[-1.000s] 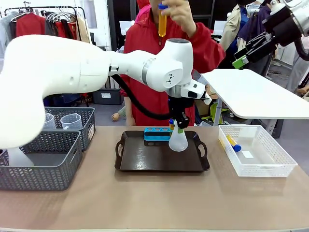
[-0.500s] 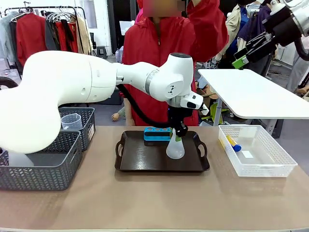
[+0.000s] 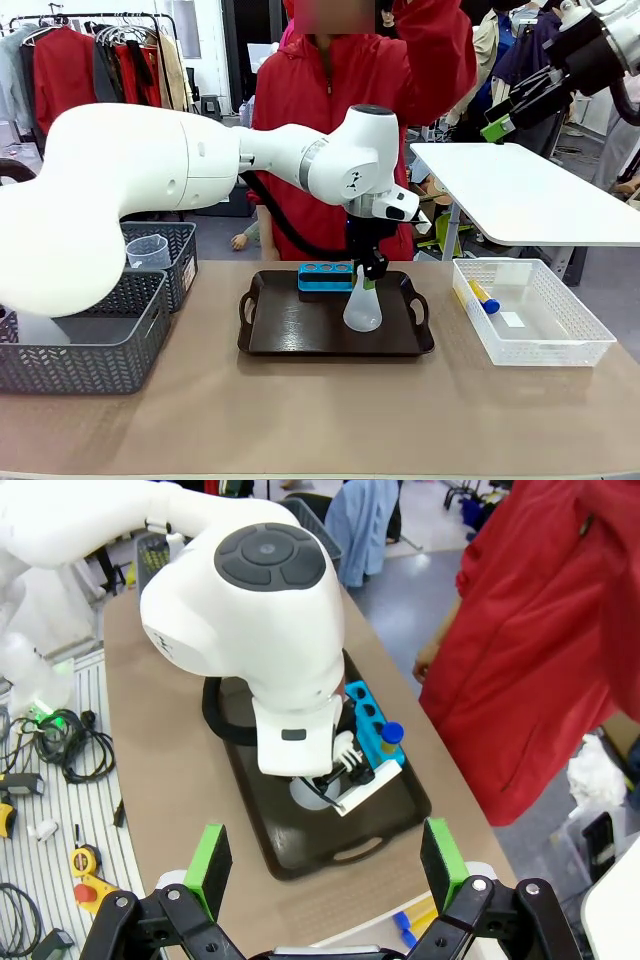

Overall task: Prepare the laboratory tools.
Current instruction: Pick up one Small flask and place it on the Handle tray.

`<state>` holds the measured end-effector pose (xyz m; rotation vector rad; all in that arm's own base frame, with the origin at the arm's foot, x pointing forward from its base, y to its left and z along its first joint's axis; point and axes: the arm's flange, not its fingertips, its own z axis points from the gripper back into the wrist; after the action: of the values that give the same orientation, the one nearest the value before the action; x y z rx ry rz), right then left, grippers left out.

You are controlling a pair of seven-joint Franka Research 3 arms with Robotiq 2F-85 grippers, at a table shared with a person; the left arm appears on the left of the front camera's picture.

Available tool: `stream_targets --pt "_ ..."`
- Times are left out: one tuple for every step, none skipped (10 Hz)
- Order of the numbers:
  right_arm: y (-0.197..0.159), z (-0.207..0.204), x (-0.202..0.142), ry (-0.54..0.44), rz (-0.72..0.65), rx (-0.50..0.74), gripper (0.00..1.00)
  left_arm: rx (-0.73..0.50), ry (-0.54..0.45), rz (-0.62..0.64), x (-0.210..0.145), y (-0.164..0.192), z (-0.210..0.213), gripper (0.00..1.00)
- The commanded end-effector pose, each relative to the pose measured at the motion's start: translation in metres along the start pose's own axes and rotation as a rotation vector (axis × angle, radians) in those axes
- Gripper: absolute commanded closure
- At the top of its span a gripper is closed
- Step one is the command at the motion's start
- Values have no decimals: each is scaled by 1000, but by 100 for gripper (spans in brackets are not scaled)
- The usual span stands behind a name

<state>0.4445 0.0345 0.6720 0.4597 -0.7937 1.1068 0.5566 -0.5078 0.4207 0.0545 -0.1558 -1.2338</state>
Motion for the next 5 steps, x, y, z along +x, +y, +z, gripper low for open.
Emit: stream_targets --pt "1 0 1 -11 -1 5 0 -7 -13 20 -2 4 16 0" --pt "1 0 1 -11 -1 5 0 -6 -10 28 -4 6 20 0" --pt "1 0 1 -11 -1 5 0 -11 -13 37 -8 7 26 0" --pt "1 0 1 -11 -1 5 0 -10 -19 44 -12 7 32 0" --pt "1 0 1 -11 -1 5 0 -9 -25 55 -14 8 37 0"
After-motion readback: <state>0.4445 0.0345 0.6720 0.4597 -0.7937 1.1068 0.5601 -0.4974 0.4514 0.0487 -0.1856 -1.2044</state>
